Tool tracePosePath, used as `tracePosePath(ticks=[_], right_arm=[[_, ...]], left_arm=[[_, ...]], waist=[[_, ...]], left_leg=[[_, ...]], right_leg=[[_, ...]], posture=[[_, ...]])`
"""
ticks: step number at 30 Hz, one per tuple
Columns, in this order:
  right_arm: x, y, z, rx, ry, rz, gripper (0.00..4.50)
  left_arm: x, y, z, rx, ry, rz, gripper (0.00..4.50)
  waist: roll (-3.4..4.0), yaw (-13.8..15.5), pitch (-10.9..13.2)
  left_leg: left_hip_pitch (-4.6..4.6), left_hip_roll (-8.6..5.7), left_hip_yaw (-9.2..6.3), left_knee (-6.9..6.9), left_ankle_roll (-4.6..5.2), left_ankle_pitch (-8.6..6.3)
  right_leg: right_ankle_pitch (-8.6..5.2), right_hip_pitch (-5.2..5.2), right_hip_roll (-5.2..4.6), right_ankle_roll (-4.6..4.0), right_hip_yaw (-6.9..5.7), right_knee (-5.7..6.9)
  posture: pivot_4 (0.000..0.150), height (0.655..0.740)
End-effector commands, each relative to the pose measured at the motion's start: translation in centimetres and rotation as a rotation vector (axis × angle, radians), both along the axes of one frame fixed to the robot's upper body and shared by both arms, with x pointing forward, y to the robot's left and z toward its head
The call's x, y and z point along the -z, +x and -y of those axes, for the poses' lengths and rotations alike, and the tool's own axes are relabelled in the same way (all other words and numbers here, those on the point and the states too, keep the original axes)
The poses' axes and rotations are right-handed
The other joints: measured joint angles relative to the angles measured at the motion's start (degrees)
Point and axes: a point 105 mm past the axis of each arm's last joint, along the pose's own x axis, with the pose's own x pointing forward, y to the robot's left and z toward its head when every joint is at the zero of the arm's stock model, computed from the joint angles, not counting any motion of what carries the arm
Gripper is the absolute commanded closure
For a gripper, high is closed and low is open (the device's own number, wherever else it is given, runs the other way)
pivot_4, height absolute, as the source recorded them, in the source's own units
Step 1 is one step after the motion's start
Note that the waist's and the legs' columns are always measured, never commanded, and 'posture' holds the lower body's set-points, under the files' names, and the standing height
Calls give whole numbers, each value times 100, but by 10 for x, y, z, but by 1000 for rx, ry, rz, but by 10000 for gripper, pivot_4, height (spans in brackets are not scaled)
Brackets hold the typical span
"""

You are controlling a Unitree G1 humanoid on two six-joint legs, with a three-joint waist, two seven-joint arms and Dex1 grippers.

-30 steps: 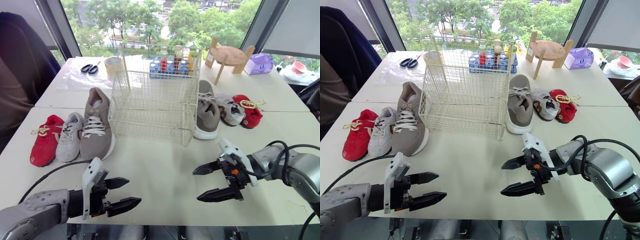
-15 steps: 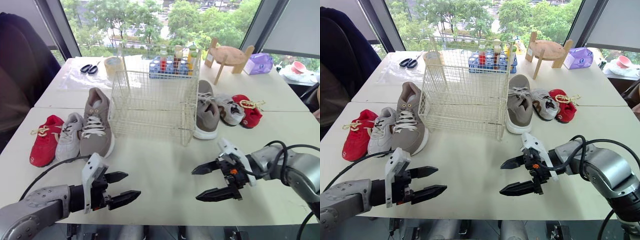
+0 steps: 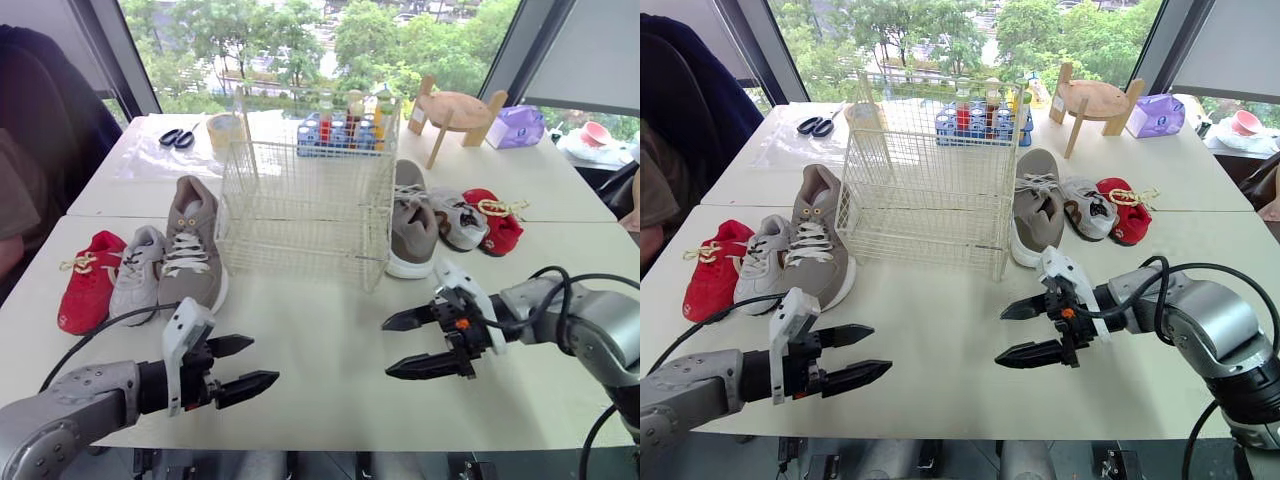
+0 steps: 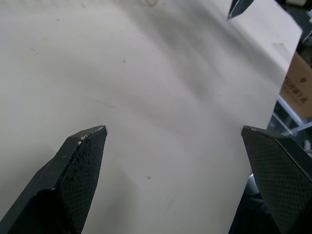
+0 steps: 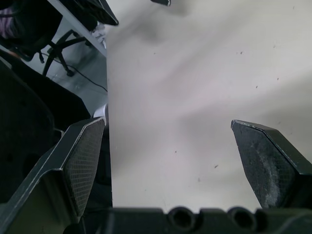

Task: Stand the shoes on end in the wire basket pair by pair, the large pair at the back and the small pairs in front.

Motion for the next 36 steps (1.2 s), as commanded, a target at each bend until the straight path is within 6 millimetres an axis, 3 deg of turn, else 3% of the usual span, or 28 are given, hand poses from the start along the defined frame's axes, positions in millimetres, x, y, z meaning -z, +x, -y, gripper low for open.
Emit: tracePosePath(ticks=[1, 4, 8, 11, 15, 18, 23, 26, 33, 36], right_arm=[[-44, 8, 2, -7, 35, 107, 386], [-96, 17, -9, -74, 62, 265, 386], [-132, 31, -37, -183, 143, 370, 386], [-115, 53, -52, -234, -17, 464, 386], [-96, 63, -54, -319, -218, 467, 386], [-87, 70, -52, -351, -343, 465, 386], [-79, 97, -68, -323, -465, 533, 386], [-74, 103, -68, -326, -507, 594, 9472], [-73, 102, -62, -331, -559, 651, 42420], [-76, 100, -59, -311, -555, 652, 44361]], left_arm=[[-22, 6, -13, 10, 43, 76, 0], [-56, 6, -17, 83, 51, 140, 0], [-94, 15, -2, 166, 36, 268, 0], [-108, 16, 18, 221, 11, 335, 0], [-110, 11, 32, 255, -15, 344, 0], [-107, 12, 35, 242, -24, 340, 0], [-86, 19, 38, 227, 1, 315, 0], [-83, 23, 42, 227, -2, 324, 0], [-80, 28, 47, 223, -16, 345, 0], [-78, 30, 48, 216, -17, 350, 0]], waist=[[1, -2, 1], [15, -11, 9], [14, -14, 7], [10, -22, 4], [12, -34, 6], [11, -34, 6], [11, -124, 6], [11, -129, 6], [9, -148, 5], [10, -153, 6]], left_leg=[[0, 0, 0, 0, 0, 0], [-7, 2, 1, 6, -1, 1], [-3, 15, 1, -2, -2, 0], [-1, 16, 2, 0, -4, 2], [-8, 9, 13, 1, -5, 3], [-19, 8, 19, 3, -9, 5], [-12, 18, 18, 1, -31, 18], [-13, 26, 7, 2, -42, 25], [-14, 26, 7, 2, -47, 28], [-17, 27, 8, 2, -49, 29]], right_leg=[[0, 0, 0, 0, 0, 0], [9, -14, 5, -12, 0, 5], [9, -8, 21, -12, -7, -6], [12, -2, 40, -9, -5, -8], [26, -13, 35, 15, 9, 2], [29, -39, 34, 20, 16, 26], [29, -54, 46, 14, 18, 67], [30, -54, 60, 11, 18, 73], [31, -56, 62, 12, 19, 76], [33, -62, 63, 9, 21, 78]], posture=[[1500, 7400], [1500, 7400], [1500, 7400], [1500, 7400], [1500, 7400], [1500, 7400], [1500, 7400], [1500, 7400], [1500, 7400], [1500, 7400]])
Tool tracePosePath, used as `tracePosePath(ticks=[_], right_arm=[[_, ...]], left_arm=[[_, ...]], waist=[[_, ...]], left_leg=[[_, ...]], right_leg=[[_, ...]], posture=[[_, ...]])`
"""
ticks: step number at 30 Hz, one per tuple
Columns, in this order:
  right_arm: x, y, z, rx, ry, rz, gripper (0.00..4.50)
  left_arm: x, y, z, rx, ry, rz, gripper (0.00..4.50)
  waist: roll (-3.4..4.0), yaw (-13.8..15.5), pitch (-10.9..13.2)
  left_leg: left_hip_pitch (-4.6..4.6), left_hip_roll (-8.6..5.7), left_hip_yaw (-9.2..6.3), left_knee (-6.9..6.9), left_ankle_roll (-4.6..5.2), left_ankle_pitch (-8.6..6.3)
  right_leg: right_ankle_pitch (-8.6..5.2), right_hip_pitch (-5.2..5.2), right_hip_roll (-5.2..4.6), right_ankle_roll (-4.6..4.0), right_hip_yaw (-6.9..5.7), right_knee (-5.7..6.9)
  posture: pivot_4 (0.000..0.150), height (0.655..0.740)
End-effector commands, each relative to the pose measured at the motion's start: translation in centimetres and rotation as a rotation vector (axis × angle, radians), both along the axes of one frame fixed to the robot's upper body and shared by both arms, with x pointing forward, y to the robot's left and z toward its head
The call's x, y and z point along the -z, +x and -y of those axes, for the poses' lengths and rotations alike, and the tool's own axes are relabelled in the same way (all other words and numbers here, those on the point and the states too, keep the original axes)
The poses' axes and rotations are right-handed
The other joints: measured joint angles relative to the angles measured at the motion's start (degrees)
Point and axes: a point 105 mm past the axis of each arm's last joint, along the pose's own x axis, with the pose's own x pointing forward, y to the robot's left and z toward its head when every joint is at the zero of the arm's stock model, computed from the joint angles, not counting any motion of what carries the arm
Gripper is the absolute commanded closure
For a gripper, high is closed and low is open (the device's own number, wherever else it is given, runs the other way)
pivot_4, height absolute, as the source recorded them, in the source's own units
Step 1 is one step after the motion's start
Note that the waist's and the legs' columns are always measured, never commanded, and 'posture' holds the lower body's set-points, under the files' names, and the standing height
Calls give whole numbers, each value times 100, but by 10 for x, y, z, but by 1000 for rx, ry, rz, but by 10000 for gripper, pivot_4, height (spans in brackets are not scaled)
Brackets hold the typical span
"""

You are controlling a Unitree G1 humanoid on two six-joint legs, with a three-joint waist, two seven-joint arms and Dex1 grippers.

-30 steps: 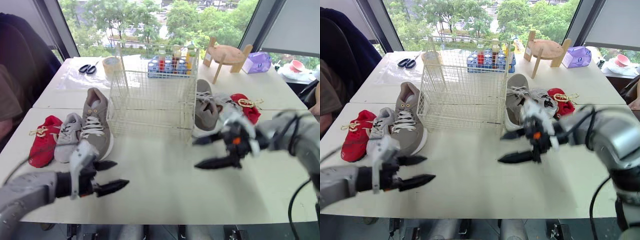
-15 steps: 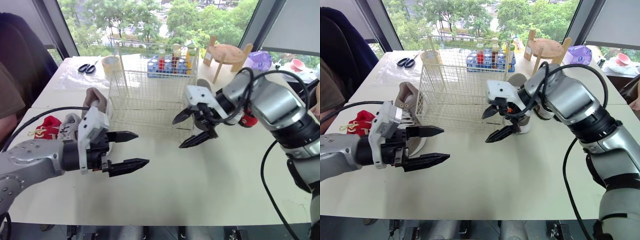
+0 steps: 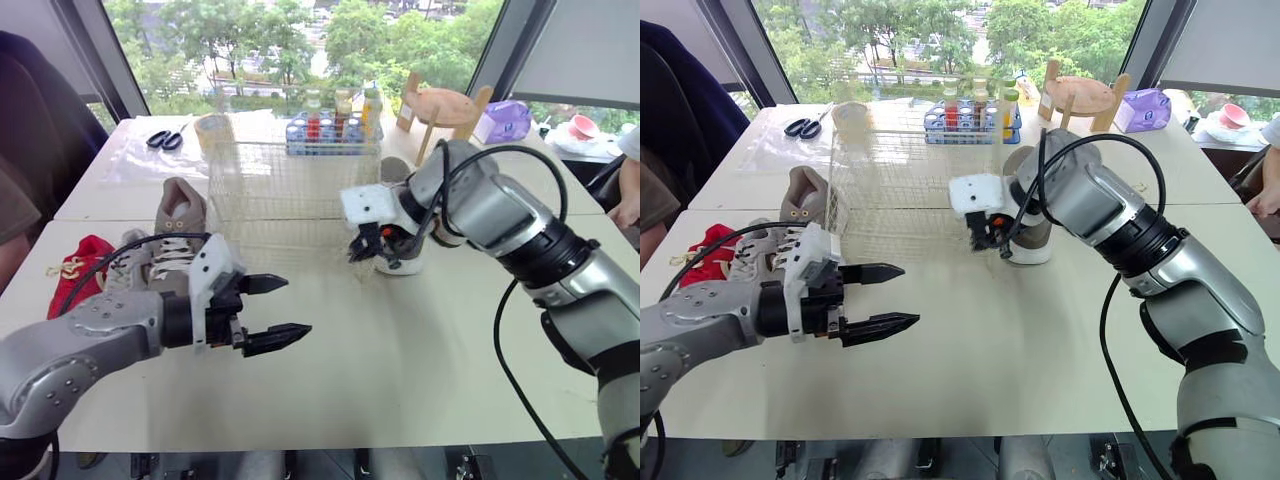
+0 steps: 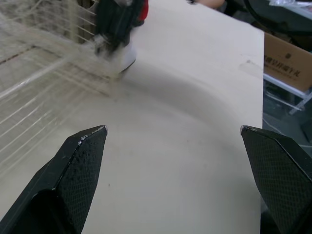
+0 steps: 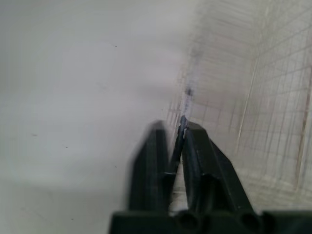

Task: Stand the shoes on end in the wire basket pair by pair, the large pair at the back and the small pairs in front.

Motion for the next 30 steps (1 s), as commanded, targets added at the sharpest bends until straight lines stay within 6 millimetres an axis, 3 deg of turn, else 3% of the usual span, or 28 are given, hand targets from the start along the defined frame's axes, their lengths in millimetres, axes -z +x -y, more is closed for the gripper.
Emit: tracePosePath(ticks=[1, 5, 8, 11, 14, 18, 23, 26, 28, 30], right_arm=[[-14, -9, -7, -48, 30, 41, 44361], [-23, 3, -6, -30, 45, 160, 44361], [-28, 7, -18, 21, 121, 140, 44361], [-23, 5, -26, 77, 161, 87, 44361], [-17, -11, -29, 110, 182, -8, 44361], [-2, -6, -19, 150, 131, 63, 44361], [2, -7, -22, 153, 143, 69, 44361], [3, -6, -18, 134, 126, 101, 34705], [-1, -16, -20, 97, 151, 57, 24559], [-28, -32, -30, 79, 283, -47, 14681]], left_arm=[[-5, 2, 2, 3, -8, 44, 0], [-2, 4, 0, -11, -1, 41, 0], [-1, 4, 2, -7, 1, 41, 0], [0, 5, 1, -9, 14, 45, 0], [0, 6, -2, -26, 19, 47, 0], [1, 5, 0, -25, 15, 44, 0], [1, 7, 1, -22, 16, 44, 0], [1, 8, 1, -19, 15, 42, 0], [2, 7, 1, -17, 15, 39, 0], [3, 6, 0, -17, 17, 33, 0]], waist=[[0, -13, 0], [0, -11, 0], [0, -21, 0], [0, -12, 0], [0, -6, 0], [-2, 4, -1], [-3, 0, -3], [-3, 7, -3], [-3, 6, -3], [-2, 1, -2]], left_leg=[[0, 3, 0, -1, 0, 0], [0, 6, 0, -2, -4, 2], [2, 6, 0, -2, -4, 2], [2, 9, -1, -2, -6, 4], [2, 9, -1, -1, -7, 4], [2, 9, -3, -1, -7, 4], [7, 8, -3, 0, -7, 5], [12, 8, -4, 0, -8, 5], [12, 7, -3, 0, -7, 5], [11, 7, -3, 0, -7, 5]], right_leg=[[0, -2, 3, 0, 0, 0], [0, -2, 5, 0, 1, 2], [2, -2, 5, -4, 0, 2], [3, -3, 8, -5, 0, 9], [3, -4, 7, -5, 1, 9], [3, -1, 7, -5, -1, 9], [6, 3, 7, -9, -1, 12], [6, 7, 7, -9, -1, 13], [6, 8, 7, -9, -1, 12], [6, 8, 7, -9, -1, 12]], posture=[[1500, 7400], [1500, 7400], [1500, 7400], [1500, 7400], [1500, 7400], [1500, 7400], [1500, 7400], [1500, 7400], [1500, 7400], [1500, 7400]])
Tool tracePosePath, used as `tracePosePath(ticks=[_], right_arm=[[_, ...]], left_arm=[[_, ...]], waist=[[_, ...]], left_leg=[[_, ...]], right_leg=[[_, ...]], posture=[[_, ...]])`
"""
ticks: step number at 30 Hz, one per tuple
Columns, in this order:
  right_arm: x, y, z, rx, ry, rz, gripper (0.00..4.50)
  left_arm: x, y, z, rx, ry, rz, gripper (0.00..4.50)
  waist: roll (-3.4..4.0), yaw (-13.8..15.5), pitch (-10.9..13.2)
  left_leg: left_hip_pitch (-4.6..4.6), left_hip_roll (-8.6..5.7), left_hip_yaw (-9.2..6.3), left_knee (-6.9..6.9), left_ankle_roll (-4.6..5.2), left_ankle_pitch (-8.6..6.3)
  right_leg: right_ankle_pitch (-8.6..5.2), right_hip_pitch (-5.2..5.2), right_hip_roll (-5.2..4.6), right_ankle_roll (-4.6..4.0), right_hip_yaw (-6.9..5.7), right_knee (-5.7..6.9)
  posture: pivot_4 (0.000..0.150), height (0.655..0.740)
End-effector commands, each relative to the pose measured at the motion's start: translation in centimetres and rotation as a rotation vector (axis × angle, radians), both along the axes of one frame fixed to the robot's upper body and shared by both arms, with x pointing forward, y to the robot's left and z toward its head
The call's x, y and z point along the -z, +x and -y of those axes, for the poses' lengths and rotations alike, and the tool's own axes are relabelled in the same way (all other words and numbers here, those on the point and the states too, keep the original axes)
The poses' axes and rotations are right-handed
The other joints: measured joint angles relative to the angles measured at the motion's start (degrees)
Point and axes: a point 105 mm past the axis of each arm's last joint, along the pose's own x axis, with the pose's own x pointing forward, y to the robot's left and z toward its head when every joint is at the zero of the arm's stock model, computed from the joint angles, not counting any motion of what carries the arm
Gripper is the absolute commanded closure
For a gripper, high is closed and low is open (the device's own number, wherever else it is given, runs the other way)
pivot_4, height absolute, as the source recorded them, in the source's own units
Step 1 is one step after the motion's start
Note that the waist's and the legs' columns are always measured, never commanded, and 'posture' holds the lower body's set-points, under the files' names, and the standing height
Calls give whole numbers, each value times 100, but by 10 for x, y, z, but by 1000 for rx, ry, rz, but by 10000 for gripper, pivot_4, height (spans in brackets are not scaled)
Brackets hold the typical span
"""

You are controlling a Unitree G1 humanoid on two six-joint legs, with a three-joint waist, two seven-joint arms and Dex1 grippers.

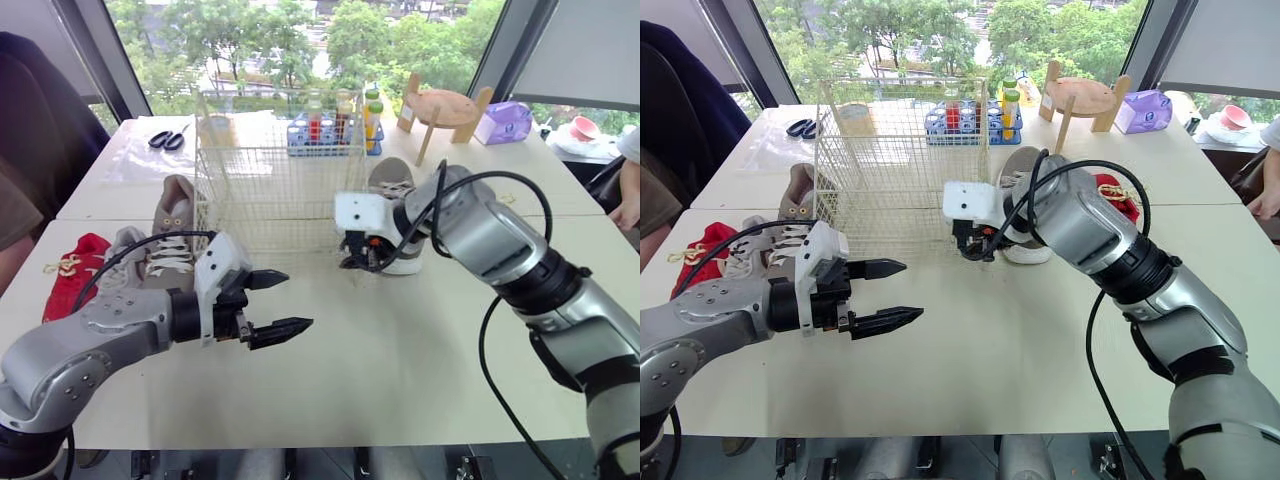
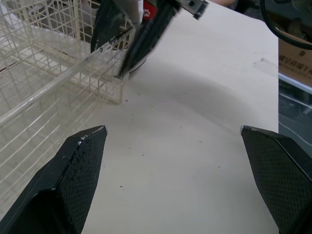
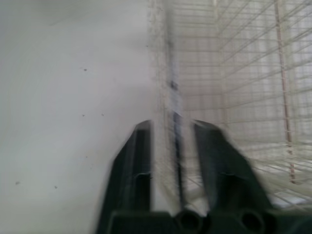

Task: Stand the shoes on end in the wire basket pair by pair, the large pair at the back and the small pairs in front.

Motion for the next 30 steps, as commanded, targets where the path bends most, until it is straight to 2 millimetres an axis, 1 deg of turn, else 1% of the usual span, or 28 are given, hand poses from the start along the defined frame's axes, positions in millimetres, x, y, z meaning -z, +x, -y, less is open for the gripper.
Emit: tracePosePath(ticks=[1, 3, 4, 5, 6, 8, 9, 11, 12, 13, 14, 15, 19, 21, 23, 26, 28, 30], right_arm=[[-56, -21, -15, -46, 223, -56, 9784], [-93, -17, -10, 6, 368, -25, 9784], [-114, -12, -3, 64, 475, 2, 9784], [-127, -9, 5, 118, 556, 3, 9784], [-135, -4, 14, 181, 627, 13, 9784], [-139, 3, 36, 284, 759, 75, 9784], [-136, 8, 49, 342, 816, 142, 7007], [-123, 11, 66, 436, 908, 235, 1256], [-116, 10, 72, 474, 959, 272, 537], [-105, 10, 83, 557, 1031, 278, 537], [-92, 10, 94, 623, 1047, 330, 537], [-80, 7, 100, 660, 1045, 381, 537], [-46, -4, 106, 771, 1036, 488, 537], [-36, -7, 108, 835, 1057, 514, 537], [-27, -8, 104, 878, 1073, 511, 537], [-13, -8, 95, 910, 1092, 474, 537], [1, -5, 89, 888, 1052, 457, 537], [18, 2, 92, 907, 1008, 443, 537]], left_arm=[[-2, -2, -1, 5, -3, 13, 0], [-4, -1, -5, -25, -47, 5, 0], [-8, 5, -8, -73, -100, 11, 0], [-12, 9, -11, -110, -148, 14, 0], [-13, 11, -13, -129, -184, 4, 0], [-12, 3, -13, -106, -240, -52, 0], [-11, -2, -12, -97, -279, -87, 0], [-10, -7, -11, -96, -340, -132, 0], [-10, -9, -10, -99, -369, -152, 0], [-9, -11, -7, -101, -400, -173, 0], [-7, -11, -5, -109, -420, -189, 0], [-3, -13, -1, -104, -426, -218, 0], [5, -19, 12, -51, -404, -281, 0], [8, -19, 15, -44, -375, -281, 0], [12, -16, 16, -51, -348, -272, 0], [14, -13, 18, -56, -342, -267, 0], [18, -12, 21, -54, -318, -260, 0], [25, -15, 23, -38, -273, -272, 0]], waist=[[1, -7, 1], [2, -24, 1], [3, -16, 2], [2, -1, 1], [-7, 27, -4], [-38, 75, -24], [-46, 96, -30], [-45, 128, -33], [-41, 133, -32], [-38, 138, -33], [-34, 137, -32], [-29, 149, -32], [-3, 126, -34], [2, 97, -36], [4, 82, -36], [5, 81, -37], [5, 88, -37], [5, 98, -37]], left_leg=[[-1, 1, 0, 0, 0, 0], [-1, 3, 0, 0, 0, 0], [-1, 4, 0, -1, 0, 0], [-1, 4, 0, -1, 0, 0], [-1, 4, -2, -2, 0, 0], [-1, 4, -12, -1, 0, 0], [-1, 4, -12, -2, -1, -1], [16, 1, -10, -3, 3, -4], [21, -2, -9, 0, 5, -5], [21, -6, -7, -1, 5, -5], [20, -6, -5, -1, 5, -5], [20, -5, -5, 1, 5, -4], [20, -5, -1, -1, 3, -2], [36, -1, 2, -2, 2, -2], [64, 6, 2, -8, 3, -2], [79, 8, 2, -15, 3, -2], [79, 8, 2, -15, 3, -2], [79, 8, 1, -15, 4, -2]], right_leg=[[0, -1, 0, 0, 0, 0], [0, -5, 1, 0, 1, 4], [0, -6, 2, 0, 1, 4], [0, -6, 2, 0, 1, 4], [0, -6, 2, 0, 0, 4], [0, 3, 2, -1, -6, -2], [0, 6, 1, -1, -5, -7], [0, 29, -4, -2, -4, -21], [-1, 36, -8, -5, -3, -21], [-7, 34, -11, -20, 1, -21], [-7, 31, -11, -21, 4, -17], [2, 27, -11, -4, 7, -7], [1, 23, -5, -4, 13, -2], [-9, 31, 0, -23, 16, 0], [-13, 52, 9, -29, 16, -1], [-20, 65, 14, -41, 17, -3], [-21, 66, 15, -42, 17, -3], [-22, 70, 15, -42, 17, -8]], posture=[[1500, 7400], [1500, 7400], [1500, 7400], [1500, 7400], [1500, 7400], [1500, 7400], [1500, 7400], [1500, 7400], [1500, 7400], [1500, 7400], [1500, 7400], [1500, 7400], [1500, 7400], [1500, 7400], [1500, 7400], [1500, 7400], [1500, 7400], [1500, 7400]])
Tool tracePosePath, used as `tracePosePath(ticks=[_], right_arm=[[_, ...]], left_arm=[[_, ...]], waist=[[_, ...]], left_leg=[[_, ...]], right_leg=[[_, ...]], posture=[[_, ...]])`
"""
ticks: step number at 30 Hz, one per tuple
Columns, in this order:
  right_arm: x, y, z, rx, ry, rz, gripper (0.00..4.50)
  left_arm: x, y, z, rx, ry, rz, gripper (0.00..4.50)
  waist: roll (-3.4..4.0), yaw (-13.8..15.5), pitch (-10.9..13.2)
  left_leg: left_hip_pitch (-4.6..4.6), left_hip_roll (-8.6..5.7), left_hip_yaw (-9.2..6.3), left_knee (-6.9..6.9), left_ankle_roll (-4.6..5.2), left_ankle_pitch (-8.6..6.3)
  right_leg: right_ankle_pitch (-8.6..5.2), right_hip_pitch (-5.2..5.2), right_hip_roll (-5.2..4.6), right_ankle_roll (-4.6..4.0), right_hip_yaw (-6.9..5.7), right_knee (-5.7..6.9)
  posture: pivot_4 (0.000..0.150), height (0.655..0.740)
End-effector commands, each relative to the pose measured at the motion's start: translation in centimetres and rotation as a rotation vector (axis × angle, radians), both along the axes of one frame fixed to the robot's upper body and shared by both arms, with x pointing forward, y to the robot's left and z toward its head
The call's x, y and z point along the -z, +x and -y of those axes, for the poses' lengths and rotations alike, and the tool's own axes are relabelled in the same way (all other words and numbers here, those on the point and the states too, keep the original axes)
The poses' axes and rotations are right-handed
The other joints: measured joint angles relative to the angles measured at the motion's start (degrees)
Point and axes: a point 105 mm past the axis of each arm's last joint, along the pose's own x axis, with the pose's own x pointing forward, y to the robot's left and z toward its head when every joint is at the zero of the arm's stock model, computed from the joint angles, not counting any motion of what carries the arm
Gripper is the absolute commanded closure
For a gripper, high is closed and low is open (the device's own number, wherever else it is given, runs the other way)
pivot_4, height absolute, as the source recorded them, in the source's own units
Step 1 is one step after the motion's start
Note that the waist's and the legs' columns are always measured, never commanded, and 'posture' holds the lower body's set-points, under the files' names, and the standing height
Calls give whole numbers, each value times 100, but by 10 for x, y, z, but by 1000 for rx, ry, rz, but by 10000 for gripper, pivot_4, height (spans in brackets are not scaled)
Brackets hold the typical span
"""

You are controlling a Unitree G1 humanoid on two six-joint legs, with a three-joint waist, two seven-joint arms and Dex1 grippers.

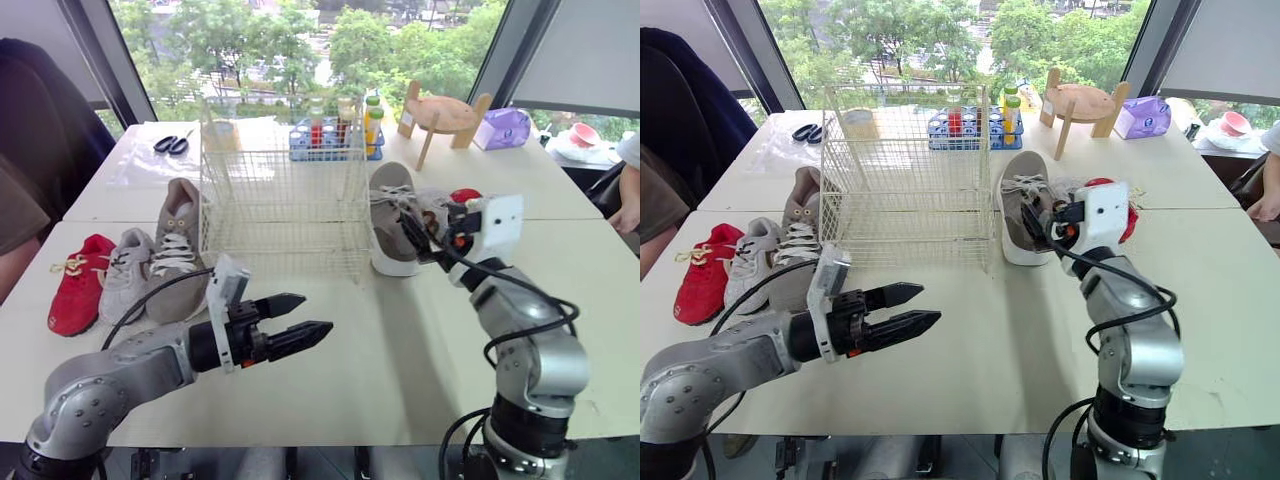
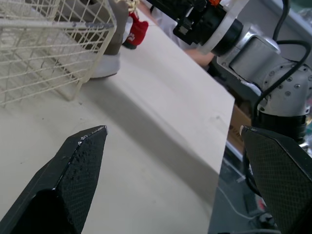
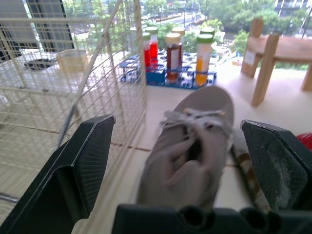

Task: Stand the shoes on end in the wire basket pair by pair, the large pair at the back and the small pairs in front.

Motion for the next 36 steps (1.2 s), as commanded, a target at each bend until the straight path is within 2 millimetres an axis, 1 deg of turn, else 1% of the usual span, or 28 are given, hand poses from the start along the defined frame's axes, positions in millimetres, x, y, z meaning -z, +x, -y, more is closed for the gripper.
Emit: tracePosePath(ticks=[1, 3, 6, 9, 11, 12, 13, 14, 17, 18, 20, 21, 22, 25, 26, 27, 29, 31, 33, 36], right_arm=[[10, 9, 6, 25, -45, 10, 537], [24, 18, 10, 56, -55, -22, 537], [44, 29, 12, 94, -84, -66, 537], [53, 38, 11, 97, -109, -59, 537], [54, 42, 12, 109, -83, -59, 6018], [54, 43, 11, 105, -76, -52, 7825], [53, 44, 9, 100, -72, -45, 11440], [54, 44, 8, 100, -69, -43, 16028], [55, 45, 4, 107, -2, -53, 26768], [55, 45, 3, 106, 11, -56, 31675], [56, 44, 0, 103, 19, -61, 39670], [57, 43, -2, 99, 22, -67, 42477], [57, 42, -3, 95, 24, -72, 43514], [57, 41, -4, 99, 25, -72, 43662], [45, 41, 0, 114, 41, -29, 43684], [25, 42, 5, 126, 67, 33, 43684], [-24, 43, 18, 157, 107, 186, 43684], [-63, 44, 27, 176, 90, 306, 43684], [-105, 41, 34, 169, 78, 424, 43684], [-157, 32, 47, 171, 73, 563, 43684]], left_arm=[[3, -6, 4, 46, 44, 21, 0], [3, -7, 3, 49, 45, 24, 0], [2, -3, -1, 26, 61, 41, 0], [2, 0, -3, 8, 68, 52, 0], [2, 0, -4, 5, 72, 54, 0], [3, 0, -4, 4, 75, 55, 0], [3, -1, -4, 4, 76, 56, 0], [3, -1, -4, 4, 78, 56, 0], [5, -1, -4, 3, 85, 58, 0], [5, -1, -4, 3, 87, 59, 0], [6, -1, -5, 4, 91, 60, 0], [6, -1, -5, 5, 93, 61, 0], [6, -1, -5, 6, 95, 62, 0], [6, -1, -6, 7, 95, 63, 0], [2, 1, -7, 3, 76, 63, 0], [-4, 3, -10, -4, 51, 63, 0], [-19, 7, -16, -8, -10, 70, 0], [-33, 10, -22, -6, -47, 75, 0], [-53, 12, -25, 15, -97, 100, 0], [-84, 13, -27, 58, -187, 130, 0]], waist=[[-1, 6, 0], [0, 9, 0], [0, -8, 0], [2, -21, 1], [2, -31, 1], [2, -33, 1], [1, -34, 1], [1, -43, 1], [-2, -94, -1], [-2, -104, -1], [-1, -119, -1], [-1, -114, -1], [-1, -114, -1], [-1, -111, -1], [-1, -109, -1], [-1, -108, -1], [9, -106, 7], [26, -105, 25], [40, -98, 40], [41, -80, 42]], left_leg=[[0, 0, 0, 0, 0, 0], [1, 0, 0, 1, 0, 0], [1, 3, 0, 0, 0, 0], [1, 4, 0, -2, 0, 0], [1, 5, 0, -2, 0, 0], [1, 5, 0, -1, 0, 0], [1, 6, 0, -1, 0, 0], [1, 6, -1, -2, 0, 0], [1, 8, -2, -2, 0, 0], [2, 10, -4, -2, 0, 0], [6, 12, -3, -7, 1, 0], [7, 12, -3, -10, 1, 0], [9, 12, -3, -13, 1, 0], [9, 12, -4, -14, 1, 0], [9, 12, -4, -14, 1, 0], [8, 12, -4, -15, 1, 0], [7, 12, -4, -17, 1, 0], [2, 12, -4, -16, 1, 1], [-4, 9, -2, -15, 0, 1], [-7, 8, -4, -17, 1, 1]], right_leg=[[0, 1, 0, 0, 0, -4], [0, 3, 1, -1, 0, -5], [-1, 2, 4, -1, 0, -6], [-1, 1, 5, -1, 0, -6], [-1, 1, 5, -1, 0, -6], [-1, 1, 5, -1, 0, -6], [-1, 2, 5, -1, 1, -6], [-1, 2, 6, -1, 0, -6], [-1, 2, 7, -1, 0, -6], [-1, 3, 9, -1, -1, -6], [-1, 3, 11, -1, -1, -6], [-1, 3, 11, -1, 0, -6], [-1, 3, 11, -1, -1, -6], [-1, 3, 11, -2, 0, -6], [-2, 3, 11, -2, -1, -7], [-2, 2, 11, -2, -1, -7], [-2, 0, 11, -3, 0, -7], [-2, -6, 11, -3, 1, -7], [-1, -14, 10, -2, 3, -6], [0, -13, 9, 2, -1, -6]], posture=[[1500, 7400], [1500, 7400], [1500, 7400], [1500, 7400], [1500, 7400], [1500, 7400], [1500, 7400], [1500, 7400], [1500, 7400], [1500, 7400], [1500, 7400], [1500, 7400], [1500, 7400], [1500, 7400], [1500, 7400], [1500, 7400], [1500, 7400], [1500, 7400], [1500, 7400], [1500, 7400]])
